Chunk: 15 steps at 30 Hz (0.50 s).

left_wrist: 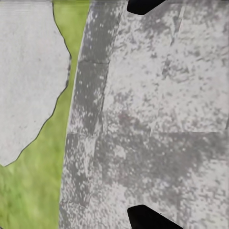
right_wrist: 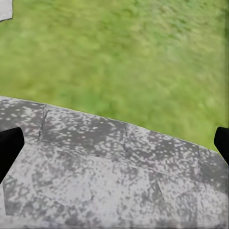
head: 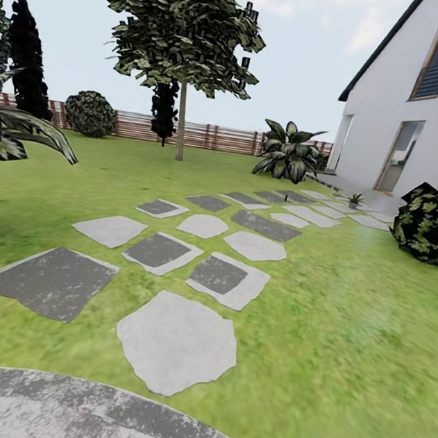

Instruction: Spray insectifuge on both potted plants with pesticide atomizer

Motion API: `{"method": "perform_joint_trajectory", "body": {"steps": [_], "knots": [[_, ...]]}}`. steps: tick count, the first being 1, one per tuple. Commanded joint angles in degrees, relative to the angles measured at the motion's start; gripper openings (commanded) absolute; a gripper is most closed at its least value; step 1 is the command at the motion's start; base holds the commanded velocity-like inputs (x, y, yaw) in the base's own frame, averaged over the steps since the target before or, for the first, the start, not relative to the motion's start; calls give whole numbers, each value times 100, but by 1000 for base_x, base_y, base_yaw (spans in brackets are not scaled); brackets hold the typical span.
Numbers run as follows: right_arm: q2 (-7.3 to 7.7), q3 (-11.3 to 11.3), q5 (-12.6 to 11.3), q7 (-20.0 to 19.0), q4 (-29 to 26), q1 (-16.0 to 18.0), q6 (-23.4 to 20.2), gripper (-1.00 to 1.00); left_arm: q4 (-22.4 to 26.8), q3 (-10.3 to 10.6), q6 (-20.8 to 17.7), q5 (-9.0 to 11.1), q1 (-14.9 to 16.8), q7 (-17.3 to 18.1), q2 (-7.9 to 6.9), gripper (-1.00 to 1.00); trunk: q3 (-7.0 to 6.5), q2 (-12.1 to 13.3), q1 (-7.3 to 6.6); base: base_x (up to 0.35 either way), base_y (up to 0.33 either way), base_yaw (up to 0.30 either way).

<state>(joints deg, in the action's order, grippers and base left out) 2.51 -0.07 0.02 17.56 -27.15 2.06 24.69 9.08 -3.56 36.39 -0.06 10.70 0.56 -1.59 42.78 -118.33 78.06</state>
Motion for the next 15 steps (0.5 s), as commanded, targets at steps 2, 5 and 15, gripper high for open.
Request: {"method": "perform_joint_trajectory", "body": {"steps": [2,5,15], "knots": [[-5,-4,3,11,2,5,18,100,-3,-22,17,-3,3,6,1,100,56,-84,44,0,0,-201],[-10,-4,5,11,0,5,20,100,-3,-22,17,-3,3,6,1,100,132,-204,109,0,0,-194],[-12,7,-1,11,-1,5,27,100,6,-30,24,29,1,-25,-1,100,330,-485,263,0,0,-185]]}}
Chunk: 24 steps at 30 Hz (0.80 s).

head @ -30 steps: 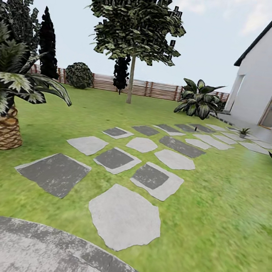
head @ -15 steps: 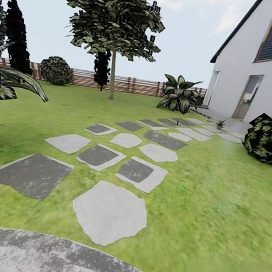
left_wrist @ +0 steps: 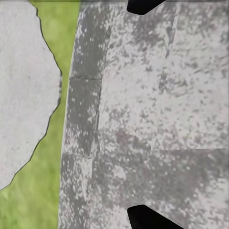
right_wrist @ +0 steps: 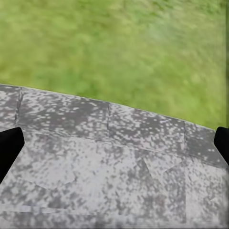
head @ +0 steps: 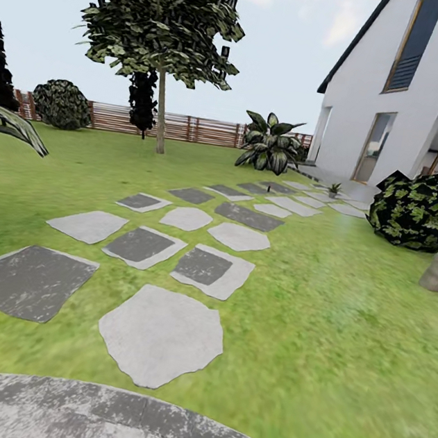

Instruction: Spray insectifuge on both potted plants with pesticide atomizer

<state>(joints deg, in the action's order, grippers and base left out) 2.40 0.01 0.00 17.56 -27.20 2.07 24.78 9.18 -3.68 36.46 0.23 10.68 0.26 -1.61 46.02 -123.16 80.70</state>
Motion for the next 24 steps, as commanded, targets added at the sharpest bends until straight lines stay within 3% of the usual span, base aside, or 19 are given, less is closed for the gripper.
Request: {"method": "perform_joint_trajectory", "body": {"steps": [1,6,19,24], "knots": [[2,8,0,11,4,4,18,100,-1,-23,14,2,3,-9,0,100,8,-2,-1,0,0,-63],[31,24,7,12,18,4,18,100,-3,-25,10,4,4,-32,-6,100,12,-2,-1,142,0,-19],[3,3,11,11,150,4,9,100,-11,-27,-13,10,4,-35,-14,100,13,-2,-1,333,-71,-2],[-1,15,1,11,153,4,9,100,-12,-27,-15,12,4,-35,-14,100,32,-2,-1,339,-84,-130]]}}
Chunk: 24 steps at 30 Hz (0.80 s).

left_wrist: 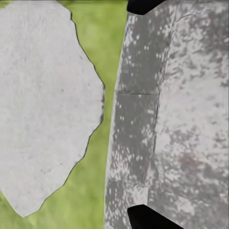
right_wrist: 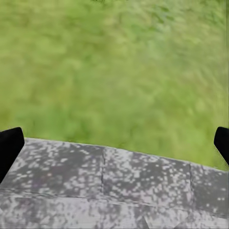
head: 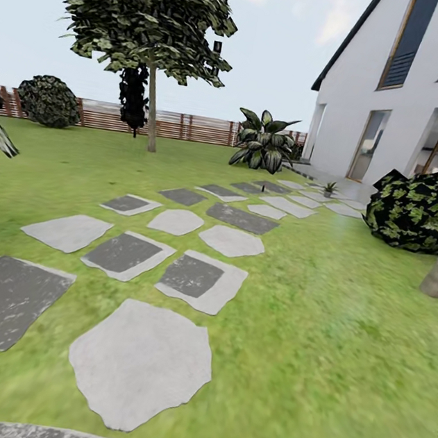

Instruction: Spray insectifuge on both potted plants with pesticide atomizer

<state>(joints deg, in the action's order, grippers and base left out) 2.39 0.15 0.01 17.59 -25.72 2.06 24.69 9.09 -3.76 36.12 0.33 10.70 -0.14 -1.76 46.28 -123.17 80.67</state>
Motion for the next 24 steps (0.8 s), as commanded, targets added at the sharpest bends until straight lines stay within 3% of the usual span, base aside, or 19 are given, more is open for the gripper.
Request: {"method": "perform_joint_trajectory", "body": {"steps": [1,11,24], "knots": [[-1,2,0,8,6,4,19,100,-3,-19,18,2,2,5,0,100,12,-2,2,339,-73,-191],[-1,3,-1,8,9,4,19,100,-4,-19,26,2,2,5,1,100,73,-2,2,339,-16,-194],[-2,3,15,8,15,4,19,100,-4,-19,35,2,2,5,0,100,79,-2,2,339,0,-13]]}}
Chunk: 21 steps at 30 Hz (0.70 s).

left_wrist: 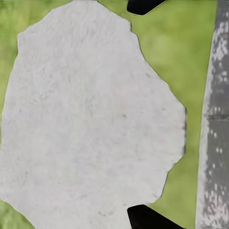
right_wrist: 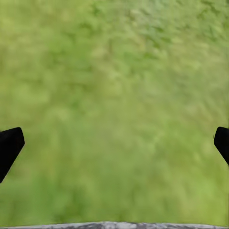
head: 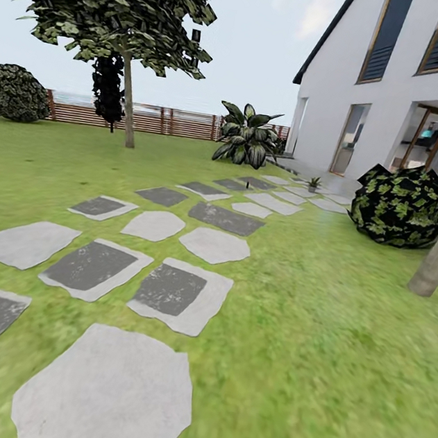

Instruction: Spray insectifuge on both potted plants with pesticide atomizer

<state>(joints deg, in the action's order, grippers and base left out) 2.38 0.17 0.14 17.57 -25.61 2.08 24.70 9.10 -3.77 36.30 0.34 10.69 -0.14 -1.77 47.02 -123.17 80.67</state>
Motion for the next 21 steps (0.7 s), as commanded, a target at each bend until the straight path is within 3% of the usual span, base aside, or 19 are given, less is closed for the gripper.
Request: {"method": "perform_joint_trajectory", "body": {"steps": [1,21], "knots": [[0,1,2,10,4,3,17,100,-5,-18,17,2,4,5,1,100,6,-2,3,339,0,0],[0,0,11,10,5,3,17,100,2,-18,17,2,4,5,10,100,6,-2,3,339,0,0]]}}
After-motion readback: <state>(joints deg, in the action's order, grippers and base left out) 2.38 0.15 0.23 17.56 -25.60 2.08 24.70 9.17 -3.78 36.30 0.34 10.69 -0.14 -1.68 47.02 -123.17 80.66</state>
